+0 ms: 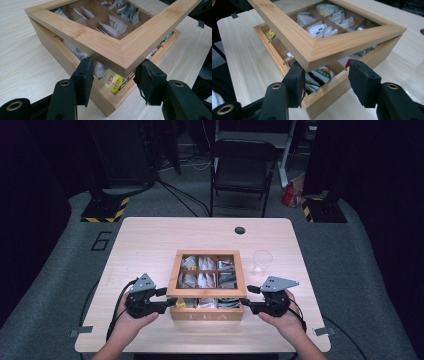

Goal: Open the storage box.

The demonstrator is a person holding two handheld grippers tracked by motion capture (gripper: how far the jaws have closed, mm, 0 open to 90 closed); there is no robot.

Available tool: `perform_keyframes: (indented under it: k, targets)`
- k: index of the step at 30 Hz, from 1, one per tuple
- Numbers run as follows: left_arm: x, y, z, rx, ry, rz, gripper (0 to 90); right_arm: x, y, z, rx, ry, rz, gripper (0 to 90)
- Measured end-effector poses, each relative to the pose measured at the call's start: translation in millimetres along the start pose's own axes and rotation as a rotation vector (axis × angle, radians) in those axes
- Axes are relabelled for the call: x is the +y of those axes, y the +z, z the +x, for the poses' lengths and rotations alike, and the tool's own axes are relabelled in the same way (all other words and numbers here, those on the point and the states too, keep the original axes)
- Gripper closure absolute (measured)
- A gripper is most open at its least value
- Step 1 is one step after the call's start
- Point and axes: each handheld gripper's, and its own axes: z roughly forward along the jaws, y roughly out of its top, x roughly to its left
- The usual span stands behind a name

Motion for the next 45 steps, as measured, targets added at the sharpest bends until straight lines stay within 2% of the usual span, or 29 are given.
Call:
perform_keyframes:
  k: [2, 8, 14, 25, 33, 37, 41, 45]
  targets:
    - [2.7, -0.9, 0.2, 0.007, -0.008, -0.007, 49.2, 3.6, -0.8, 0.3, -0.01, -0.008, -0.008, 45.6]
    - [10.4, -5.2, -0.5, 0.039, 0.011, -0.028, 47.7, 12.0, -5.4, 0.6, -0.03, -0.019, -0.039, 45.6]
    - [18.5, -8.4, 0.3, 0.049, 0.036, -0.037, 47.4, 21.1, -8.3, -1.6, -0.001, -0.017, -0.037, 48.3]
    - [34.3, -14.8, 3.9, 0.048, 0.06, -0.036, 47.5, 39.0, -11.5, -3.3, -0.022, -0.032, -0.036, 48.2]
    - [51.1, -19.9, 8.3, 0.043, 0.083, -0.049, 47.9, 56.0, -14.4, -10.7, -0.01, -0.035, -0.023, 48.8]
    - [61.7, -22.3, 11.3, 0.046, 0.097, -0.057, 48.1, 66.0, -15.9, -16.3, -0.006, -0.014, -0.026, 50.6]
    - [68.7, -23.1, 14.3, 0.039, 0.098, -0.062, 48.3, 74.2, -16.9, -20.9, -0.004, -0.022, -0.02, 51.8]
    - [74.8, -24.0, 17.2, 0.05, 0.109, -0.068, 50.7, 81.1, -16.2, -24.9, -0.006, -0.022, -0.015, 51.9]
